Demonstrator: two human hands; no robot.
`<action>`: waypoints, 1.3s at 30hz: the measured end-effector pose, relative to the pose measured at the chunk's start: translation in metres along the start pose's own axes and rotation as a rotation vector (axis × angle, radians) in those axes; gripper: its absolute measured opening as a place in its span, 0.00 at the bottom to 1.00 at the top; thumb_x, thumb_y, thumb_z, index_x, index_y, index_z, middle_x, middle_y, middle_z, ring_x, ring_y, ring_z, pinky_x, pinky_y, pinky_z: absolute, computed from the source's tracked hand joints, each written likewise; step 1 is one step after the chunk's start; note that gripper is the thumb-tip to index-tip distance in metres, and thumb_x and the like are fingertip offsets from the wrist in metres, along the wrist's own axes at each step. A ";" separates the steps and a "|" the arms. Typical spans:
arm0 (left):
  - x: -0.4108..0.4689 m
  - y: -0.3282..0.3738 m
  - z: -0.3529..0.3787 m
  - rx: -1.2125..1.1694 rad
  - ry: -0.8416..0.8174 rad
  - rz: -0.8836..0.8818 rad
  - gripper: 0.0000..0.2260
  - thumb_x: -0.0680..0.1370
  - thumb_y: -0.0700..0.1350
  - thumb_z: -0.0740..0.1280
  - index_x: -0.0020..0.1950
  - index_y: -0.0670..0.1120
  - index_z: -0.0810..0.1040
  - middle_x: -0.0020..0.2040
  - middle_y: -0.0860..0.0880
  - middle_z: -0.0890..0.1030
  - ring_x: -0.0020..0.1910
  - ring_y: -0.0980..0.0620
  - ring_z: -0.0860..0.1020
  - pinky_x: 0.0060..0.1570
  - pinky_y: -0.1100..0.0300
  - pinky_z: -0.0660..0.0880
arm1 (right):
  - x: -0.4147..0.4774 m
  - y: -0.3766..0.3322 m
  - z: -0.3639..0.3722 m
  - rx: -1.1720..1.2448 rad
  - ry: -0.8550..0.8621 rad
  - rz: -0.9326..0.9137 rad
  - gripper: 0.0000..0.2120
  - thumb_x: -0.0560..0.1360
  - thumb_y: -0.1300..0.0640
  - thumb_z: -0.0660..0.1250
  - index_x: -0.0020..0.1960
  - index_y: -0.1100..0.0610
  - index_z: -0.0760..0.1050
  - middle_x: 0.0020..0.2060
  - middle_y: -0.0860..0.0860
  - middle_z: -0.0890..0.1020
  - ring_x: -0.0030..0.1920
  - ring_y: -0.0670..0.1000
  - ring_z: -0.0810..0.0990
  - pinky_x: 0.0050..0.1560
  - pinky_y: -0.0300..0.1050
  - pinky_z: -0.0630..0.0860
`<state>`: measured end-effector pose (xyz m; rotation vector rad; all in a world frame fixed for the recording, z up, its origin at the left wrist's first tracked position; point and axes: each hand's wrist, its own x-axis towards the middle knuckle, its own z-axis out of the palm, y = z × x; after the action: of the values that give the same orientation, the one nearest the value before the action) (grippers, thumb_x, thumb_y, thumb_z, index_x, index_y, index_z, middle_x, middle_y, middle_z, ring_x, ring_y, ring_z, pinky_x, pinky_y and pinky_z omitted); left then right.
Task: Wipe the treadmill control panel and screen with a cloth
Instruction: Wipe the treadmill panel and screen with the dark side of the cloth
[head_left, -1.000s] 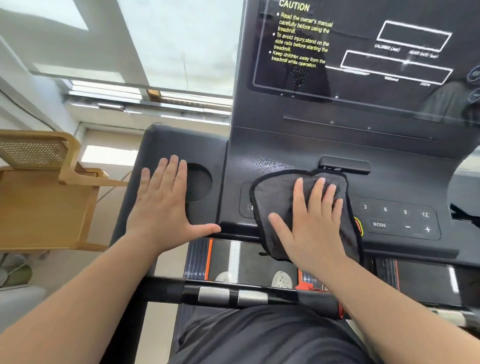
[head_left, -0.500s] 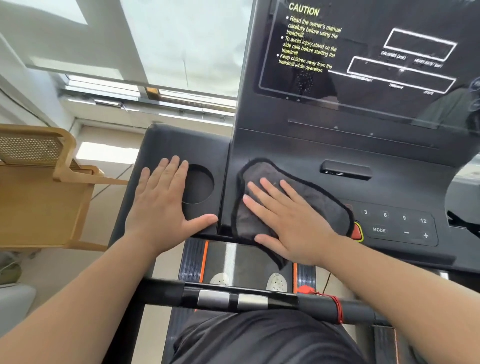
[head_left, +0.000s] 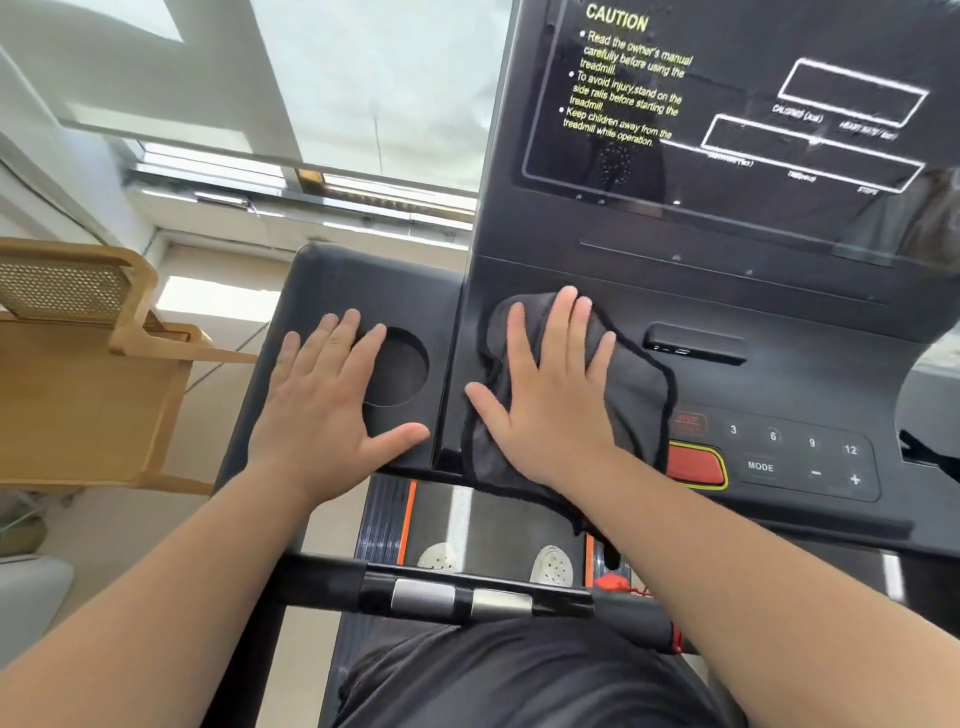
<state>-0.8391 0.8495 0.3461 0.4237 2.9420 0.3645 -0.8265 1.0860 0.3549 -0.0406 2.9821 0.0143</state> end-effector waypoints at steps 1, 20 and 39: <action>0.000 0.000 0.000 -0.006 0.003 0.003 0.47 0.70 0.76 0.49 0.82 0.50 0.56 0.83 0.44 0.55 0.83 0.43 0.51 0.81 0.42 0.45 | 0.001 0.001 -0.001 -0.020 -0.003 -0.103 0.42 0.79 0.29 0.41 0.84 0.52 0.41 0.82 0.64 0.37 0.82 0.64 0.34 0.79 0.71 0.39; -0.001 -0.002 -0.002 -0.041 0.008 0.024 0.43 0.71 0.73 0.52 0.81 0.51 0.58 0.83 0.43 0.57 0.82 0.41 0.52 0.80 0.41 0.45 | -0.029 0.014 -0.001 0.062 -0.066 0.234 0.49 0.75 0.26 0.34 0.84 0.60 0.42 0.81 0.70 0.42 0.81 0.69 0.40 0.79 0.71 0.43; 0.002 -0.002 -0.001 0.007 -0.016 0.037 0.47 0.70 0.79 0.37 0.82 0.52 0.54 0.83 0.43 0.54 0.83 0.41 0.50 0.80 0.41 0.43 | -0.075 0.053 0.005 -0.140 -0.058 0.122 0.47 0.79 0.28 0.41 0.82 0.62 0.56 0.81 0.66 0.55 0.81 0.69 0.51 0.77 0.75 0.48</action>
<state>-0.8415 0.8479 0.3463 0.4805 2.9238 0.3537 -0.7534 1.1406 0.3624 0.1233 2.9155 0.2345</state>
